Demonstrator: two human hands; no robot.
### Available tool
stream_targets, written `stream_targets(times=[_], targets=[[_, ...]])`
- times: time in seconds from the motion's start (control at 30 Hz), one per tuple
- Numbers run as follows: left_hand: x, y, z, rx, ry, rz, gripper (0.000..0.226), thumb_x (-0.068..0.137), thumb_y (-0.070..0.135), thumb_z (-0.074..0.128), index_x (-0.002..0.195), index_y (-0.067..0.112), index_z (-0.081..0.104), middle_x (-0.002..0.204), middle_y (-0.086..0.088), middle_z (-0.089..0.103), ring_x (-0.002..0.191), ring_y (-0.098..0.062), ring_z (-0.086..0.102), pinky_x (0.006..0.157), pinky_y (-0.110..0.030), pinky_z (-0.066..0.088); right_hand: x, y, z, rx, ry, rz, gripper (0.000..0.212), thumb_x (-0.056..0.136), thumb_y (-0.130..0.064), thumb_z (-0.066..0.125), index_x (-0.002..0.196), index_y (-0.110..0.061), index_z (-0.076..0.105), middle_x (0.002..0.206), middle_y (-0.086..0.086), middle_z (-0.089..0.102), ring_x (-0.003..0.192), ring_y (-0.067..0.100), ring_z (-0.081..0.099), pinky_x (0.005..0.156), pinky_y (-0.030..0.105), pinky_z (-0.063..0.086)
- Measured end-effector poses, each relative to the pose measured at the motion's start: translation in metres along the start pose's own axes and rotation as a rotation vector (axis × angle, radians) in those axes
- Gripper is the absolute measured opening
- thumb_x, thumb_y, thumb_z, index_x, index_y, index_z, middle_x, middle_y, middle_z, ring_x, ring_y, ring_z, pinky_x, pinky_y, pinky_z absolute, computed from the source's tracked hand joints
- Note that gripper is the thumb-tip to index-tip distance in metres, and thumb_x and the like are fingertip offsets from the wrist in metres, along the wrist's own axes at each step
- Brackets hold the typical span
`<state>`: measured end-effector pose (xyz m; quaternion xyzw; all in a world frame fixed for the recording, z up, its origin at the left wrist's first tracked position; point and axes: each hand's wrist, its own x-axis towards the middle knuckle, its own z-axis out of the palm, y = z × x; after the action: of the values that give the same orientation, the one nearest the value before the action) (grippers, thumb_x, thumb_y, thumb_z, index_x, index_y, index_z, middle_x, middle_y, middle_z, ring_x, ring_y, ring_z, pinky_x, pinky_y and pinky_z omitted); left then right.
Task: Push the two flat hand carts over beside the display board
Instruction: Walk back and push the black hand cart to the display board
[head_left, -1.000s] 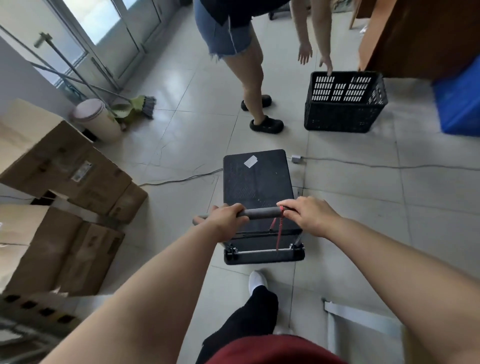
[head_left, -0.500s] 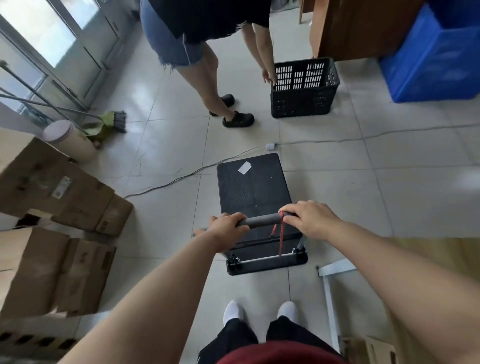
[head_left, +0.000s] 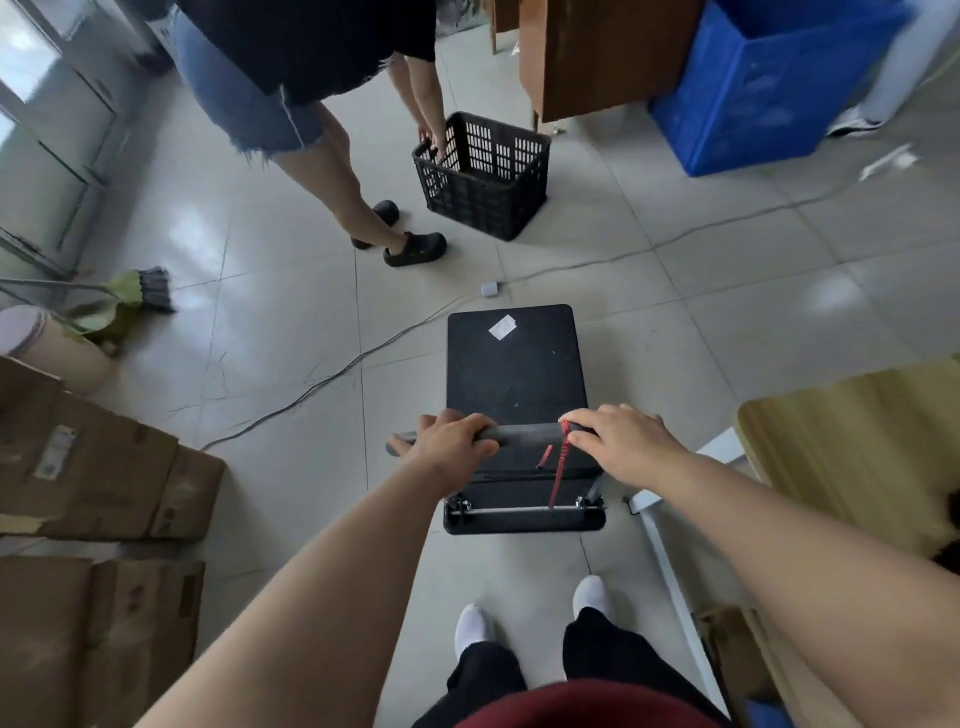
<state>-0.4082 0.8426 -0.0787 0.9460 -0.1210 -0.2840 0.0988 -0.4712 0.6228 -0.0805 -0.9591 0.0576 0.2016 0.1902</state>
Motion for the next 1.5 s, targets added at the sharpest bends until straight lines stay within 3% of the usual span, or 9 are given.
stream_targets(times=[0.23,0.43,0.73,0.97,1.17,1.33,1.5], targets=[[0.021,-0.020,-0.020,0.117,0.064,0.113,0.030,0.096,0.044,0.038,0.123,0.046,0.050,0.130,0.001,0.045,0.124,-0.026,0.031,0.102,-0.058,0.024,0.000,-0.033,0.019,0.088,0.054,0.165,0.034,0.096,-0.048,0.033,0.126,-0.042,0.049,0.115,0.000,0.060,0.114,0.025,0.050,0.090,0.042,0.037],[0.062,-0.018,-0.039,0.237,0.046,0.228,0.031,0.098,0.044,0.035,0.126,0.041,0.046,0.126,-0.003,0.048,0.124,-0.029,0.033,0.104,-0.056,0.022,0.017,-0.042,0.021,0.111,0.154,0.261,0.036,0.099,-0.044,0.031,0.131,-0.038,0.046,0.121,0.005,0.058,0.115,0.029,0.050,0.090,0.041,0.039],[0.129,0.033,-0.065,0.263,-0.024,0.301,0.027,0.097,0.043,0.032,0.120,0.042,0.045,0.126,-0.001,0.046,0.119,-0.028,0.033,0.104,-0.060,0.017,0.059,0.005,-0.012,0.053,0.276,0.288,0.035,0.099,-0.042,0.034,0.132,-0.038,0.044,0.116,0.001,0.060,0.110,0.026,0.051,0.088,0.040,0.038],[0.186,0.051,-0.088,0.237,-0.012,0.369,0.024,0.098,0.044,0.032,0.117,0.043,0.046,0.132,0.002,0.043,0.128,-0.029,0.027,0.108,-0.065,0.007,0.104,0.020,-0.036,0.050,0.348,0.322,0.033,0.097,-0.040,0.038,0.128,-0.036,0.048,0.109,0.000,0.062,0.102,0.025,0.054,0.086,0.039,0.038],[0.250,0.073,-0.119,0.286,-0.058,0.485,0.024,0.099,0.046,0.031,0.117,0.040,0.046,0.127,0.002,0.046,0.126,-0.031,0.029,0.107,-0.068,0.006,0.147,0.034,-0.055,0.069,0.434,0.418,0.030,0.096,-0.041,0.042,0.124,-0.037,0.051,0.106,-0.002,0.062,0.102,0.025,0.056,0.086,0.040,0.040],[0.305,0.097,-0.143,0.350,-0.069,0.571,0.023,0.098,0.047,0.032,0.115,0.040,0.046,0.126,0.002,0.047,0.122,-0.030,0.032,0.106,-0.066,0.012,0.188,0.040,-0.083,0.157,0.406,0.568,0.030,0.095,-0.041,0.041,0.124,-0.040,0.050,0.113,-0.003,0.061,0.112,0.022,0.052,0.094,0.041,0.036],[0.360,0.125,-0.170,0.443,-0.107,0.719,0.026,0.098,0.047,0.033,0.120,0.040,0.046,0.127,0.001,0.047,0.124,-0.031,0.033,0.108,-0.067,0.007,0.217,0.039,-0.101,0.211,0.440,0.704,0.029,0.094,-0.039,0.044,0.122,-0.042,0.051,0.106,-0.004,0.061,0.108,0.022,0.053,0.091,0.041,0.037]])
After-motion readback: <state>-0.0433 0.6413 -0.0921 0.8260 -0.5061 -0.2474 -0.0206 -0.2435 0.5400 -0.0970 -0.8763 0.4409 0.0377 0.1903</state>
